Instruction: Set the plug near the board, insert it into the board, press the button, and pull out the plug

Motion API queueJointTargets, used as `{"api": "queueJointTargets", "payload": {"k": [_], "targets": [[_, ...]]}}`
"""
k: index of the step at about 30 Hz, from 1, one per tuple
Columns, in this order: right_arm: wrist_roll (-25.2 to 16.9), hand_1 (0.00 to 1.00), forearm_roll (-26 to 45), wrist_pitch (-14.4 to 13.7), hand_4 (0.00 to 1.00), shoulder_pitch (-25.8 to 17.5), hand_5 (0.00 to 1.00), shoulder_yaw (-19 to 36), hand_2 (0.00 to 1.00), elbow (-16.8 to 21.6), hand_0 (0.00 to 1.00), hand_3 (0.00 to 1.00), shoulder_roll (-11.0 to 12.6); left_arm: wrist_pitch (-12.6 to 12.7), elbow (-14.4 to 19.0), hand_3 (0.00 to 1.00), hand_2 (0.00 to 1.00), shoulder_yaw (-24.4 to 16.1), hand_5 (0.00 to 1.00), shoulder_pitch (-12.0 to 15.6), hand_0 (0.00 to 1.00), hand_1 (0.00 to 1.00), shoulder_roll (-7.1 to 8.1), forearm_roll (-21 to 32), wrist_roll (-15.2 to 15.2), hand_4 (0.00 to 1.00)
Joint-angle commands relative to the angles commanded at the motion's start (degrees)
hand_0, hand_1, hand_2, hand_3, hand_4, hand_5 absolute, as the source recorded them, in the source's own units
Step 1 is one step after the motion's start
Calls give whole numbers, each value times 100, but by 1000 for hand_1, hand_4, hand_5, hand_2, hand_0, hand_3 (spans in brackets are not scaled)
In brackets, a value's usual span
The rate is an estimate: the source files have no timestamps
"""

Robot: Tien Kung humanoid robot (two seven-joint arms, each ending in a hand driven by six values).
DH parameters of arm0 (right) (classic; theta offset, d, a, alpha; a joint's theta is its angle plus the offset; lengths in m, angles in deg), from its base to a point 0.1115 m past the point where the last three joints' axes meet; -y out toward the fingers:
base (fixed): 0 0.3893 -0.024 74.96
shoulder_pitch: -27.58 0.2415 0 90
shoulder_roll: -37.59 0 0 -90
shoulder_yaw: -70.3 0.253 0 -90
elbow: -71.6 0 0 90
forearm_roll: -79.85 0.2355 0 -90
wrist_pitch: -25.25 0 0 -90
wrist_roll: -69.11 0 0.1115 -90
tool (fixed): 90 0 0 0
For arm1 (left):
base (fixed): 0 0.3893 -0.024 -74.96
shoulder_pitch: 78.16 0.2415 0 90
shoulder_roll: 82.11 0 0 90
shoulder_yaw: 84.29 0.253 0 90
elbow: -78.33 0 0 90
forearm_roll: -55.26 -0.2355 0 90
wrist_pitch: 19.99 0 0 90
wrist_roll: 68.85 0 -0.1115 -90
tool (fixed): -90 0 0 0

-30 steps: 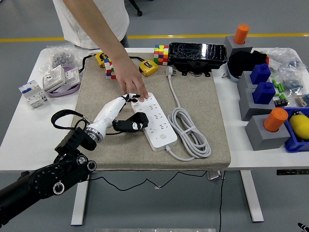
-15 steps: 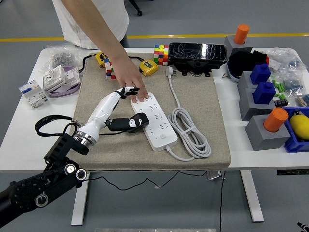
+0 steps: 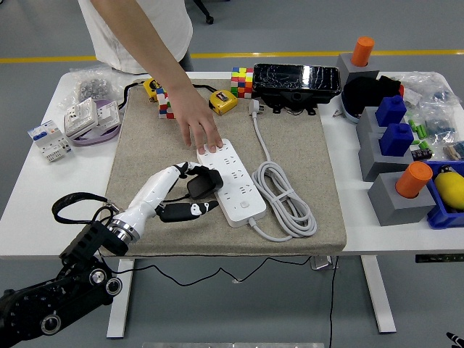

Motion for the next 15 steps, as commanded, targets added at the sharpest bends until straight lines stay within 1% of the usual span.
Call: {"api": "queueJointTargets", "payload": {"k": [7,15], "targets": [[1,631,13,-1,881,17,410,-36,605,2,573,537,16,-134,-44,745,746,93,423,-119,721,784,-64,28,143,859],[3,631,14,-1,881,-5,411,-44,604,1,573,537,18,-178,-79,744,744,171,419,-240,711,780,-185,74,160,854]]}}
